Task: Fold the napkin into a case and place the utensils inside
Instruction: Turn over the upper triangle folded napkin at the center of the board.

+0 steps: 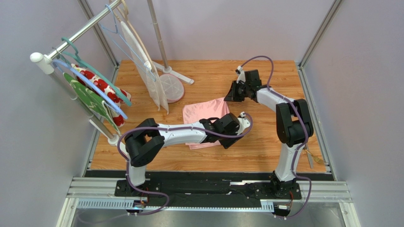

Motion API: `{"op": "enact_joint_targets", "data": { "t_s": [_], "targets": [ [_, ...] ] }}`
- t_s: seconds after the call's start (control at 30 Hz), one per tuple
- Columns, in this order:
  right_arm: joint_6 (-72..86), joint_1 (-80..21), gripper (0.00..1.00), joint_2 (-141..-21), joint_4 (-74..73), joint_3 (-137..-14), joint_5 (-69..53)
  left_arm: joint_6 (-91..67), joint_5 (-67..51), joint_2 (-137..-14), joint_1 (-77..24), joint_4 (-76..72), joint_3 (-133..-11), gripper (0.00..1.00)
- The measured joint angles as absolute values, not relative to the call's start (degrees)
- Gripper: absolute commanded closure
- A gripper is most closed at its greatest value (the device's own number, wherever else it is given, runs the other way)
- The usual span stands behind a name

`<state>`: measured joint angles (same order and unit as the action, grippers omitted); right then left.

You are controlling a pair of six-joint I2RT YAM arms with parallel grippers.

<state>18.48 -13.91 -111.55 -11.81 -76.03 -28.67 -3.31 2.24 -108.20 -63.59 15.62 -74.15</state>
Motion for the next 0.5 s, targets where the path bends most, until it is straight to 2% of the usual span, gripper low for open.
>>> {"op": "enact_joint_targets", "data": {
  "t_s": [0.07,0.1,0.2,0.33,0.37,0.5],
  "targets": [
    [18.0,-12.8,0.69,-112.5,-13.6,-78.2,-28.6,-4.3,1.0,-108.0,-63.7,17.1,-75.2,0.17],
    [17.6,-12.0,0.57,-113.2,-15.8,-80.1,-28.5,-4.8,0.6,-107.6,-63.8,17.6,-75.5,0.16],
    [16.4,-9.7,0.45,-115.5,-21.9,-86.9,-26.3,-6.8,-1.5,-103.6,-63.6,19.7,-75.5,0.17],
    [15.4,-8.2,0.32,-115.6,-29.3,-91.4,-21.2,-10.4,-4.6,-94.2,-61.7,20.5,-75.2,0.29],
    [15.4,-8.2,0.30,-115.2,-30.8,-91.5,-19.6,-11.4,-5.5,-91.9,-60.7,20.5,-75.0,0.37],
    [15.6,-10.7,0.29,-111.4,-35.3,-87.4,-14.7,-16.0,-8.8,-85.3,-53.9,20.3,-73.4,0.52]
  ]
}}
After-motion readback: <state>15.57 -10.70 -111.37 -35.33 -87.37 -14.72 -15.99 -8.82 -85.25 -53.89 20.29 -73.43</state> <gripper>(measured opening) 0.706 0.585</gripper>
